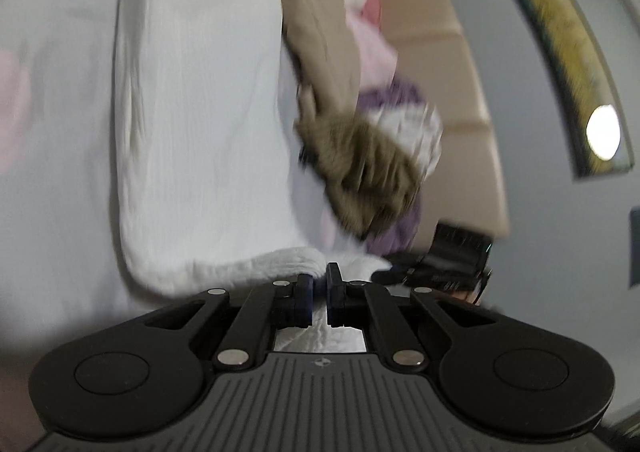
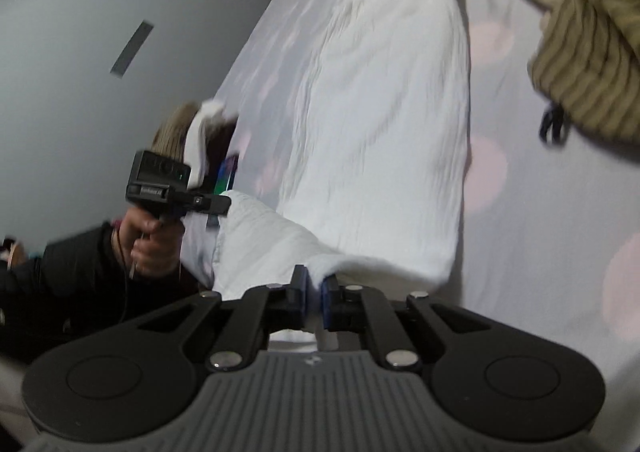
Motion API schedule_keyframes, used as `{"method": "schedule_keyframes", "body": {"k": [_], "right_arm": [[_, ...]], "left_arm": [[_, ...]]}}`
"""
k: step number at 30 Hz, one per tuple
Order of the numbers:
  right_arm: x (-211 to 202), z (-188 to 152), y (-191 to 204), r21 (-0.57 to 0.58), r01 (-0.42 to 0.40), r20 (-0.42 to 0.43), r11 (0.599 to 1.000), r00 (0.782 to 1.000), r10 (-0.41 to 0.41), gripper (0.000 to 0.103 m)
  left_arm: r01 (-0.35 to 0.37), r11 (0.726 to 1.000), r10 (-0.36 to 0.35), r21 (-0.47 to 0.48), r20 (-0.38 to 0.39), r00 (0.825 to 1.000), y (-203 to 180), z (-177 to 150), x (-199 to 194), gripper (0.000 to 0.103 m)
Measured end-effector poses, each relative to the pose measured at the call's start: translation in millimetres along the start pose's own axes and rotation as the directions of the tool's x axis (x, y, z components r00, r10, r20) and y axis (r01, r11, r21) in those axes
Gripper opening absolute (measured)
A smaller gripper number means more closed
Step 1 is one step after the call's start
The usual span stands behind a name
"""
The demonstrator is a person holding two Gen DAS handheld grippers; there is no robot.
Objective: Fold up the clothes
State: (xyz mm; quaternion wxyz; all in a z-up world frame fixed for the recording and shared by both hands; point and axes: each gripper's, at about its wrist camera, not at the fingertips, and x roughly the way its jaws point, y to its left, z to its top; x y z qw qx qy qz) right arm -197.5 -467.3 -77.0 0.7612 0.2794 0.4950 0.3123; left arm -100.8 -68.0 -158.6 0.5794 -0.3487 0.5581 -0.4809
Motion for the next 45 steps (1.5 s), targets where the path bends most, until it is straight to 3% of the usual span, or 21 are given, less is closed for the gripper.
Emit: {"method": "schedule_keyframes", "body": {"k": [3, 6, 9, 11, 12, 13, 16, 18, 21, 24, 25, 27, 29, 30, 32, 35, 37, 40, 42, 45], "right_arm": [[3.7, 28.8, 7.5, 0.021, -0.001, 0.084, 1.0, 0.996, 0.0, 0.009], [8.6, 57.1, 6.3, 0.105, 0.065, 0.185, 0.992, 0.979, -0.084, 0.009], [23.2, 79.5, 7.9, 0.156, 0.141, 0.215, 0.978, 0.961, -0.173, 0.009], [32.4, 91.2, 7.5, 0.181, 0.185, 0.226, 0.966, 0.948, -0.224, 0.017], [37.2, 96.9, 6.8, 0.195, 0.212, 0.228, 0.958, 0.94, -0.255, 0.027], [42.1, 102.4, 5.4, 0.209, 0.249, 0.226, 0.946, 0.929, -0.294, 0.047], [57.8, 112.3, 4.1, 0.199, 0.377, 0.171, 0.904, 0.896, -0.411, 0.047], [64.7, 114.4, 2.6, 0.17, 0.427, 0.139, 0.888, 0.882, -0.451, 0.047], [64.7, 109.6, 4.6, 0.093, 0.473, 0.127, 0.876, 0.867, -0.482, 0.047], [64.0, 102.3, 19.8, -0.099, 0.563, 0.165, 0.82, 0.822, -0.545, 0.049], [63.9, 97.4, 25.4, -0.18, 0.594, 0.182, 0.784, 0.803, -0.567, 0.05], [65.7, 85.6, 33.5, -0.318, 0.631, 0.202, 0.708, 0.774, -0.599, 0.05], [68.7, 76.0, 35.9, -0.406, 0.633, 0.205, 0.659, 0.766, -0.61, 0.05], [69.8, 72.5, 35.9, -0.434, 0.628, 0.201, 0.646, 0.767, -0.61, 0.05], [71.3, 68.3, 34.8, -0.46, 0.612, 0.185, 0.643, 0.774, -0.605, 0.05], [75.6, 67.9, 36.5, -0.486, 0.601, 0.175, 0.634, 0.778, -0.604, 0.05], [78.2, 67.1, 39.8, -0.507, 0.6, 0.178, 0.619, 0.776, -0.606, 0.05], [82.8, 65.9, 42.4, -0.532, 0.605, 0.183, 0.592, 0.765, -0.617, 0.057], [83.9, 64.5, 42.8, -0.546, 0.608, 0.184, 0.576, 0.758, -0.625, 0.059], [83.8, 63.3, 42.6, -0.552, 0.607, 0.18, 0.572, 0.756, -0.629, 0.059]], "left_arm": [[-0.008, 0.999, 0.012, -0.045, 0.083, 0.996, 4.8, 18.5, -10.5, 0.004], [-0.044, 0.992, 0.063, -0.115, 0.163, 0.985, 14.1, 30.7, -18.8, 0.004], [-0.11, 0.98, 0.145, -0.166, 0.213, 0.966, 24.4, 37.7, -22.5, 0.004], [-0.134, 0.978, 0.168, -0.159, 0.22, 0.961, 26.0, 41.2, -21.2, 0.004], [-0.152, 0.977, 0.184, -0.152, 0.222, 0.957, 25.2, 42.9, -20.4, 0.005], [-0.174, 0.974, 0.203, -0.143, 0.223, 0.953, 24.3, 45.0, -21.1, 0.011], [-0.326, 0.938, 0.342, -0.119, 0.173, 0.924, 23.2, 54.2, -21.6, 0.06], [-0.379, 0.921, 0.39, -0.095, 0.172, 0.905, 25.0, 57.9, -25.0, 0.061], [-0.376, 0.923, 0.384, -0.08, 0.202, 0.901, 29.4, 59.8, -34.1, 0.06], [-0.46, 0.888, 0.447, -0.006, 0.244, 0.861, 21.8, 53.8, -46.7, 0.06], [-0.516, 0.852, 0.482, 0.082, 0.259, 0.837, 13.1, 48.1, -47.5, 0.059], [-0.608, 0.743, 0.536, 0.281, 0.296, 0.791, -5.2, 34.9, -41.8, 0.058], [-0.645, 0.595, 0.55, 0.48, 0.342, 0.762, -22.9, 17.2, -31.8, 0.058], [-0.64, 0.531, 0.541, 0.555, 0.36, 0.761, -30.3, 8.5, -27.7, 0.057], [-0.609, 0.45, 0.509, 0.653, 0.373, 0.775, -41.1, -7.7, -20.9, 0.057], [-0.583, 0.351, 0.493, 0.733, 0.384, 0.78, -52.6, -25.0, -9.8, 0.057], [-0.572, 0.253, 0.502, 0.78, 0.4, 0.767, -56.5, -33.6, -2.2, 0.057], [-0.565, 0.059, 0.533, 0.823, 0.452, 0.715, -62.3, -44.9, 14.4, 0.057], [-0.533, -0.067, 0.53, 0.843, 0.483, 0.698, -63.1, -53.2, 23.6, 0.057], [-0.477, -0.286, 0.521, 0.831, 0.553, 0.651, -57.1, -65.6, 43.1, 0.057]]}}
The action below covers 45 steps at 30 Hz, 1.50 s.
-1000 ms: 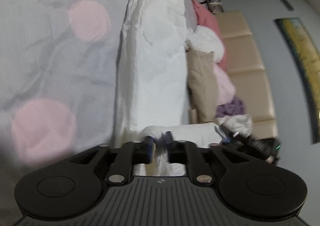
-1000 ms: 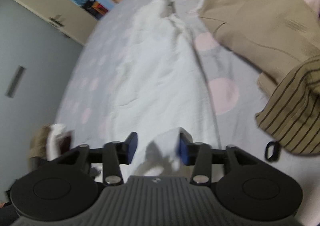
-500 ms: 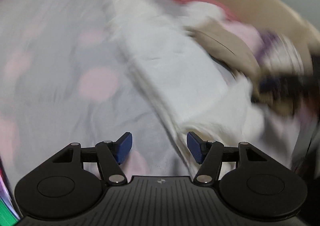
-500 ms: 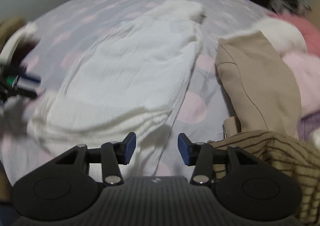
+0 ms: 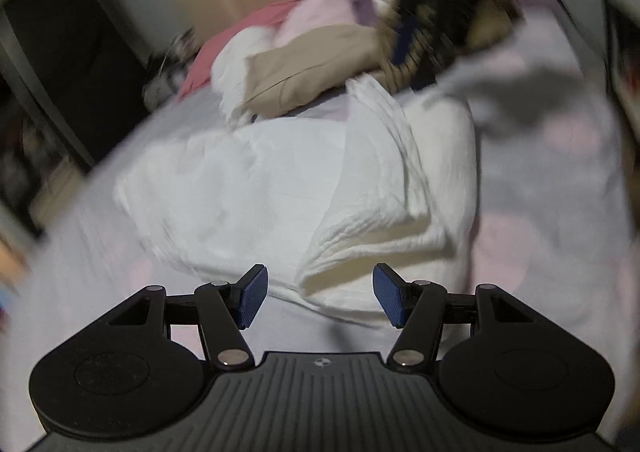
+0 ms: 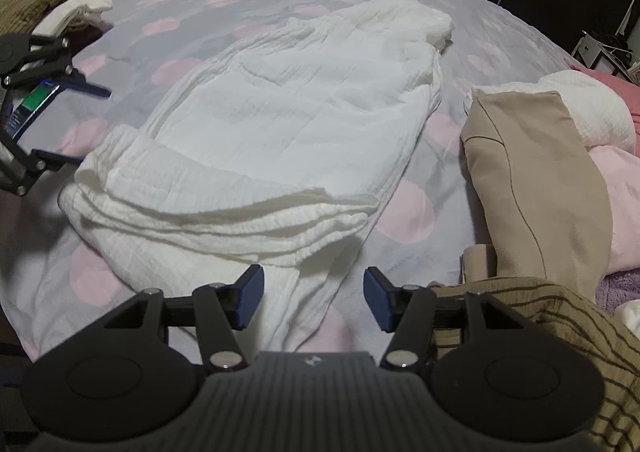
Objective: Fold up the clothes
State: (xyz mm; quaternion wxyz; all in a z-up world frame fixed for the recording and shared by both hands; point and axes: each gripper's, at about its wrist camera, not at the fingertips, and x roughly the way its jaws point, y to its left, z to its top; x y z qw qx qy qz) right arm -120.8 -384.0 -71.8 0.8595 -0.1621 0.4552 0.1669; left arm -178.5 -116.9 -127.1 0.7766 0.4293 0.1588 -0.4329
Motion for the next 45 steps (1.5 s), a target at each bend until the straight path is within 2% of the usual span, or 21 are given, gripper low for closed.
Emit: {"method": "schedule_keyframes", "body": {"k": [2, 6, 10, 14, 15, 17, 18, 20, 21, 23, 24, 25, 26, 27, 28, 29, 32, 34, 36, 40, 45], "right_arm": [[0.4, -0.2, -0.5, 0.001, -0.002, -0.001, 1.0, 1.0, 0.002, 0.059], [1.7, -1.0, -0.7, 0.006, -0.006, -0.004, 1.0, 1.0, 0.006, 0.06], [3.2, -1.1, 1.1, 0.007, -0.013, -0.007, 1.0, 1.0, 0.013, 0.06], [4.5, -0.5, 2.1, 0.009, -0.021, -0.008, 1.0, 1.0, 0.021, 0.061], [4.8, -0.2, 1.9, 0.011, -0.021, -0.009, 1.0, 1.0, 0.021, 0.061], [5.4, 0.4, 1.2, 0.017, -0.02, -0.008, 1.0, 1.0, 0.021, 0.061], [5.6, 0.7, 0.7, 0.02, -0.02, -0.007, 1.0, 1.0, 0.02, 0.061], [5.7, 1.0, -0.8, 0.026, -0.018, -0.002, 1.0, 1.0, 0.018, 0.061], [6.0, 1.0, -2.1, 0.028, -0.018, 0.0, 0.999, 1.0, 0.018, 0.061], [7.2, 1.0, -5.7, 0.039, -0.015, 0.001, 0.999, 1.0, 0.015, 0.061], [8.0, 1.2, -7.4, 0.047, -0.015, 0.002, 0.999, 1.0, 0.015, 0.061], [9.0, 1.5, -8.9, 0.055, -0.017, 0.003, 0.998, 1.0, 0.017, 0.061], [10.3, 2.1, -10.1, 0.063, -0.019, 0.004, 0.998, 1.0, 0.019, 0.061], [11.7, 2.7, -11.3, 0.071, -0.022, 0.005, 0.997, 1.0, 0.022, 0.061], [13.1, 3.4, -12.4, 0.079, -0.025, 0.006, 0.997, 1.0, 0.025, 0.061], [14.6, 4.6, -13.5, 0.088, -0.033, 0.007, 0.996, 0.999, 0.033, 0.061], [18.7, 9.2, -16.8, 0.135, -0.069, 0.015, 0.988, 0.998, 0.068, 0.061], [21.7, 11.5, -18.3, 0.164, -0.096, 0.013, 0.982, 0.995, 0.095, 0.063], [25.4, 10.7, -19.8, 0.199, -0.132, -0.002, 0.971, 0.991, 0.135, 0.065], [30.3, -4.2, -27.7, 0.302, -0.209, -0.03, 0.93, 0.973, 0.229, 0.065], [35.2, -32.2, -36.6, 0.409, -0.228, -0.074, 0.884, 0.957, 0.281, 0.076]], "left_arm": [[-0.022, 0.996, 0.022, 0.088, -0.002, 1.0, -8.3, 1.2, 3.4, 0.057], [0.0, 0.986, -0.006, 0.165, 0.031, 1.0, -15.6, 5.4, 7.2, 0.057], [0.006, 0.96, -0.023, 0.278, 0.057, 0.998, -27.4, 12.4, 11.8, 0.052], [-0.002, 0.924, -0.032, 0.383, 0.082, 0.996, -38.6, 16.6, 16.8, 0.04], [-0.002, 0.907, -0.04, 0.421, 0.089, 0.995, -41.4, 16.1, 17.6, 0.038], [0.01, 0.873, -0.065, 0.489, 0.096, 0.993, -45.5, 15.6, 19.4, 0.024], [0.022, 0.861, -0.081, 0.508, 0.094, 0.992, -45.6, 15.8, 20.7, 0.022], [0.065, 0.892, -0.116, 0.447, 0.087, 0.989, -34.6, 20.6, 23.9, 0.016], [0.085, 0.928, -0.125, 0.362, 0.087, 0.988, -22.9, 24.0, 26.2, 0.016], [0.123, 0.987, -0.133, 0.104, 0.09, 0.987, 10.2, 28.5, 33.1, 0.016], [0.144, 0.988, -0.138, -0.058, 0.092, 0.986, 31.0, 27.7, 38.3, 0.016], [0.155, 0.967, -0.139, -0.202, 0.09, 0.986, 49.9, 24.8, 43.6, 0.016], [0.155, 0.934, -0.137, -0.323, 0.079, 0.987, 65.7, 19.2, 49.9, 0.016], [0.151, 0.888, -0.137, -0.434, 0.063, 0.989, 80.5, 12.6, 56.8, 0.017], [0.142, 0.842, -0.14, -0.52, 0.044, 0.989, 92.2, 6.5, 63.0, 0.023], [0.129, 0.799, -0.14, -0.587, 0.026, 0.99, 100.1, 0.5, 67.3, 0.032], [0.087, 0.657, -0.139, -0.748, -0.007, 0.99, 120.1, -17.5, 75.4, 0.048], [0.088, 0.581, -0.154, -0.809, -0.004, 0.988, 128.9, -27.5, 75.5, 0.052], [0.088, 0.523, -0.177, -0.848, -0.007, 0.984, 134.3, -37.7, 73.2, 0.052], [0.159, 0.439, -0.278, -0.884, 0.034, 0.96, 129.0, -54.7, 59.5, 0.052], [0.211, 0.34, -0.397, -0.916, 0.064, 0.915, 102.9, -71.1, 40.2, 0.052]]}}
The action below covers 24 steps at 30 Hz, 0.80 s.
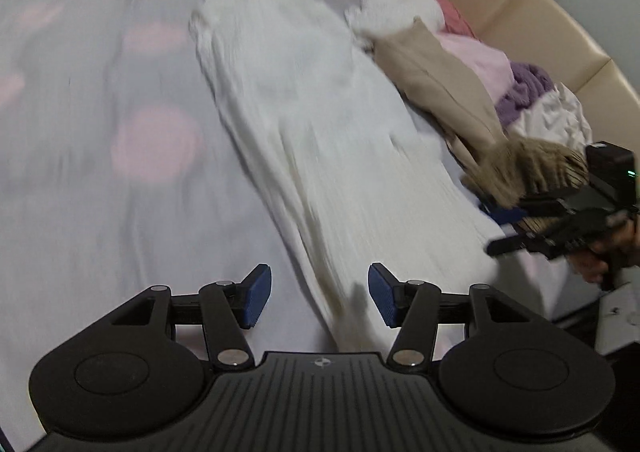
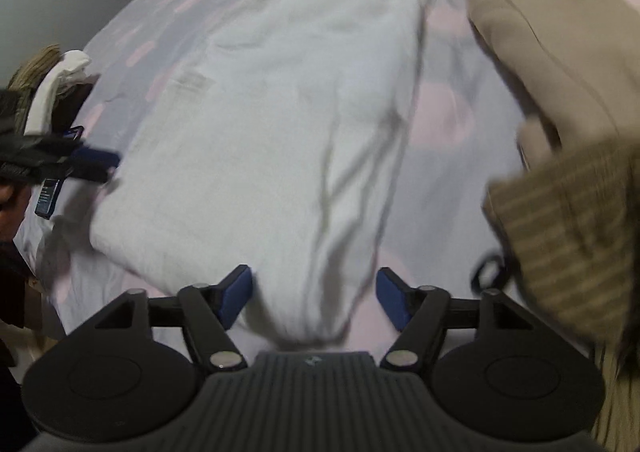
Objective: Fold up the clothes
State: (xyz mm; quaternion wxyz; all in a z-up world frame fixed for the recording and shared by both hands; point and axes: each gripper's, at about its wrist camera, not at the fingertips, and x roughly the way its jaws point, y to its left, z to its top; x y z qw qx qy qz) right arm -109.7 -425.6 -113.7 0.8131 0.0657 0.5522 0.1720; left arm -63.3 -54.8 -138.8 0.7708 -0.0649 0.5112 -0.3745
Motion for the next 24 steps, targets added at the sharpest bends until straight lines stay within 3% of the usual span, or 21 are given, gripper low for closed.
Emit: {"method": "schedule_keyframes", "body": {"k": [5, 10, 16, 19, 20, 21, 22, 24], "right_arm": [[8.8, -18.7, -16.6, 0.189, -0.086, 0.027, 0.978, 0.996, 0.082, 0.079], [5.3, -16.6, -16.0, 0.26, -0.139, 0.107, 0.956, 0.988, 0.115, 0.078], [10.7, -10.3, -11.1, 0.253, -0.157, 0.086, 0.955, 0.987, 0.139, 0.068], [18.4, -10.2, -12.7, 0.258, -0.13, 0.07, 0.957, 0.991, 0.115, 0.05], [19.4, -9.6, -12.7, 0.259, -0.12, 0.064, 0.958, 0.992, 0.107, 0.032], [18.6, -7.8, -12.7, 0.26, -0.12, 0.057, 0.958, 0.992, 0.109, 0.025], [17.9, -6.0, -12.8, 0.262, -0.12, 0.05, 0.958, 0.993, 0.111, 0.021], [9.3, 0.4, -8.1, 0.268, -0.163, 0.062, 0.95, 0.987, 0.151, 0.017]], "left_arm": [[0.031, 0.999, -0.034, -0.04, -0.081, 0.996, -6.0, -23.6, 11.4, 0.058], [0.03, 0.998, -0.034, -0.048, -0.068, 0.997, -15.2, -25.9, 14.1, 0.065], [0.108, 0.986, -0.121, -0.129, -0.094, 0.988, -15.5, -24.2, 18.1, 0.065], [0.099, 0.982, -0.116, -0.16, -0.097, 0.989, -11.0, -26.6, 27.1, 0.065], [0.105, 0.98, -0.122, -0.167, -0.092, 0.988, -9.7, -26.8, 28.1, 0.059], [0.111, 0.978, -0.128, -0.175, -0.087, 0.988, -8.4, -27.0, 29.2, 0.045], [0.108, 0.978, -0.127, -0.177, -0.1, 0.987, -7.4, -25.7, 31.0, 0.005], [0.116, 0.971, -0.144, -0.211, -0.124, 0.982, -2.2, -21.9, 30.9, 0.007]]}}
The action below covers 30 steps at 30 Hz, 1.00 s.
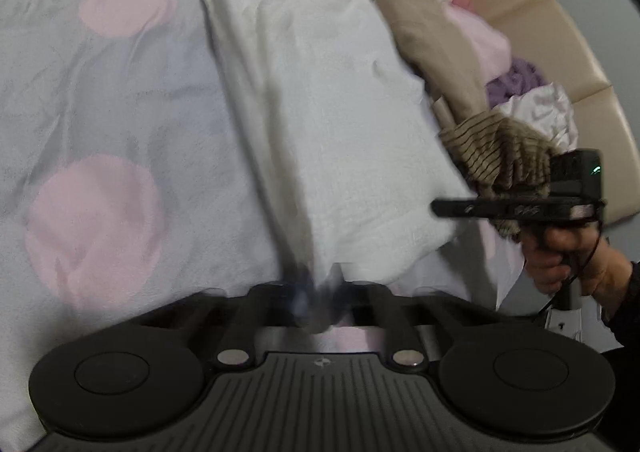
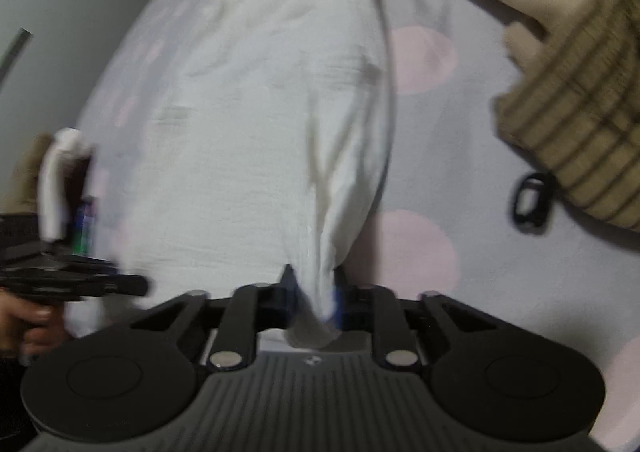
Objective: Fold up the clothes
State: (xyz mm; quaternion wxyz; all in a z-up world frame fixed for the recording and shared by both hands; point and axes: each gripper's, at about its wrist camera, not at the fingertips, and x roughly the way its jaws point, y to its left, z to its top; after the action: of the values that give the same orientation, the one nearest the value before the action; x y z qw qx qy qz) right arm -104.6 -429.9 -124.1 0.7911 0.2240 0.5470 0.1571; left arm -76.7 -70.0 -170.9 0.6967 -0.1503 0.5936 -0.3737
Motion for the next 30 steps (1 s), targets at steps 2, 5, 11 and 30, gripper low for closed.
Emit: {"method": "schedule_keyframes", "body": {"k": [2, 5, 11, 30], "right_arm": [[-15.8, 5.3, 14.2, 0.014, -0.051, 0.022, 0.999, 0.998, 0.051, 0.016], [-40.1, 6.9, 29.1, 0.089, -0.1, 0.055, 0.991, 0.994, 0.095, 0.015], [-60.3, -24.3, 53.8, 0.191, -0.207, 0.042, 0.96, 0.978, 0.203, 0.015], [8.1, -89.0, 101.6, -0.163, 0.139, -0.217, 0.977, 0.961, -0.173, 0.048]], "left_arm": [[0.045, 0.999, -0.045, -0.028, 0.002, 0.999, 0.3, 4.6, -13.4, 0.006], [0.089, 0.994, -0.088, -0.066, 0.023, 0.996, -3.7, 11.8, -48.3, 0.006], [0.127, 0.992, -0.127, -0.021, 0.01, 0.992, -17.8, 13.4, -126.3, 0.006], [-0.274, 0.919, 0.35, 0.282, -0.269, 0.897, -8.9, -105.7, -92.5, 0.018]]}}
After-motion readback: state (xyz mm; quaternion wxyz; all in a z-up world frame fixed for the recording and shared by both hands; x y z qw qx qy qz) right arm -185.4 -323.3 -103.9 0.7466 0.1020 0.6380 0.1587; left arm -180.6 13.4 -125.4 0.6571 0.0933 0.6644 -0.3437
